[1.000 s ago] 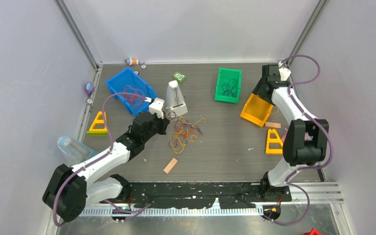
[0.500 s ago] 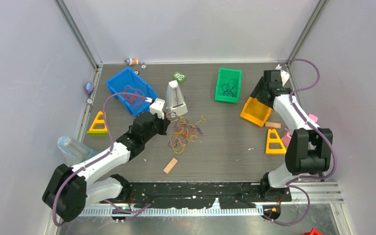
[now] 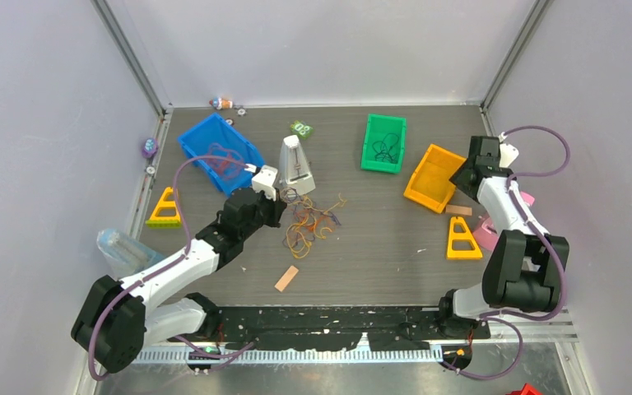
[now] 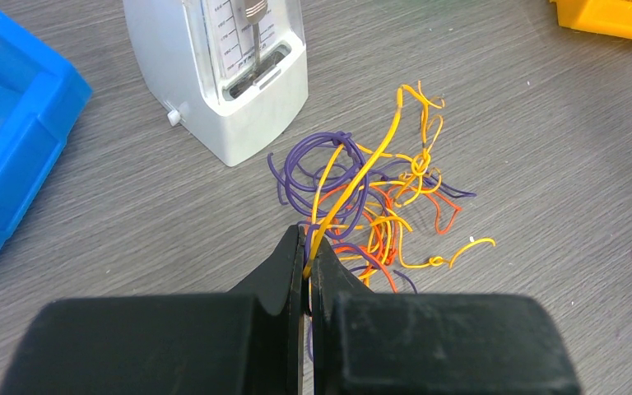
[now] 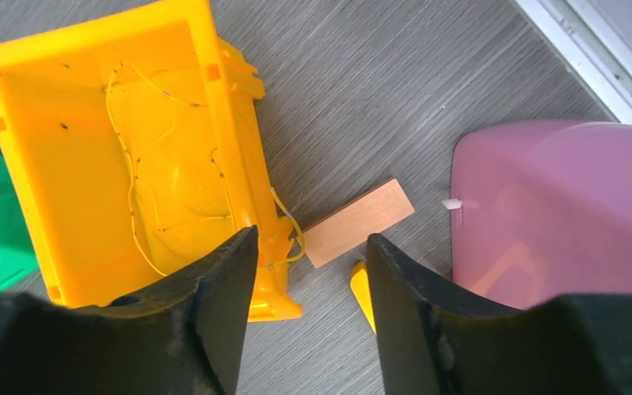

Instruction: Untangle the cables

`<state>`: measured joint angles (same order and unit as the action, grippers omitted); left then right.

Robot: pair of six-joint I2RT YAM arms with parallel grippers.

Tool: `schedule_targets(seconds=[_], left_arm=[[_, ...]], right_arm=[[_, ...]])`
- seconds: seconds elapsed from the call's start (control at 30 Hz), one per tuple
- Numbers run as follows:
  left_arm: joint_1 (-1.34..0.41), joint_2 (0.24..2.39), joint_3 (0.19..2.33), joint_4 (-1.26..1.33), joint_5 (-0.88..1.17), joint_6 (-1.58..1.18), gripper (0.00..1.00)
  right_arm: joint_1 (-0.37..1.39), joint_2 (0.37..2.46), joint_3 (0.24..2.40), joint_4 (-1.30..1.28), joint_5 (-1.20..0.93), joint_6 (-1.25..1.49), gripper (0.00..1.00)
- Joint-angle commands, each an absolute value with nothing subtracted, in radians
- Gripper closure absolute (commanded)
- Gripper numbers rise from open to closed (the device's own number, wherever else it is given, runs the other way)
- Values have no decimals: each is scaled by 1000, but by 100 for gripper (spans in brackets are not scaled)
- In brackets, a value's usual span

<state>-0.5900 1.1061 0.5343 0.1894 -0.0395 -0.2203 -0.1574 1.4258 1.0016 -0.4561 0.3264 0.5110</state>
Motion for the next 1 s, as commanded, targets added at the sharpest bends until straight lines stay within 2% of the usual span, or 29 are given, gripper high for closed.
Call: schedule_targets(seconds=[0.0, 0.03, 0.07, 0.1, 0.13, 0.2, 0.37, 0.77, 0.83, 0.87, 0.9, 0.93, 0.97], left_arm=[[-595, 1099, 547, 230, -29, -206, 100], [-595, 1098, 547, 230, -29, -206, 100], [-595, 1098, 547, 230, -29, -205, 100], [-596, 1098, 547, 229, -30, -206, 100], [-595, 1097, 547, 229, -31, -206, 100], [-596, 1096, 547, 229, -32, -204, 100], [-597, 1102, 550, 229, -34, -202, 100], [-597, 1105, 553, 225, -28, -197, 100], [-598, 1108, 556, 229, -9, -194, 100], [-598, 1109, 556, 232, -4, -192, 100], [-598, 1109, 555, 237, 20, -189, 100], [-597, 1108, 553, 242, 33, -187, 100], [-598, 1105, 552, 247, 41, -186, 100]], right_arm=[[-161, 1446, 998, -391, 291, 542, 53], [-162, 1454, 997, -383, 283, 545, 59], [-162, 1456, 996, -379, 280, 546, 70], [-162, 1458, 997, -379, 277, 548, 76], [-162, 1458, 998, -379, 276, 548, 88], [-162, 1451, 996, -375, 262, 547, 94], [-145, 1453, 1003, -333, 178, 518, 95], [-51, 1754, 1209, -375, 194, 511, 95], [-51, 1797, 1233, -378, 181, 526, 85], [-50, 1809, 1237, -382, 150, 515, 69], [-45, 1796, 1231, -379, 139, 508, 61], [-41, 1776, 1222, -367, 140, 495, 44], [-31, 1725, 1205, -361, 150, 485, 37]])
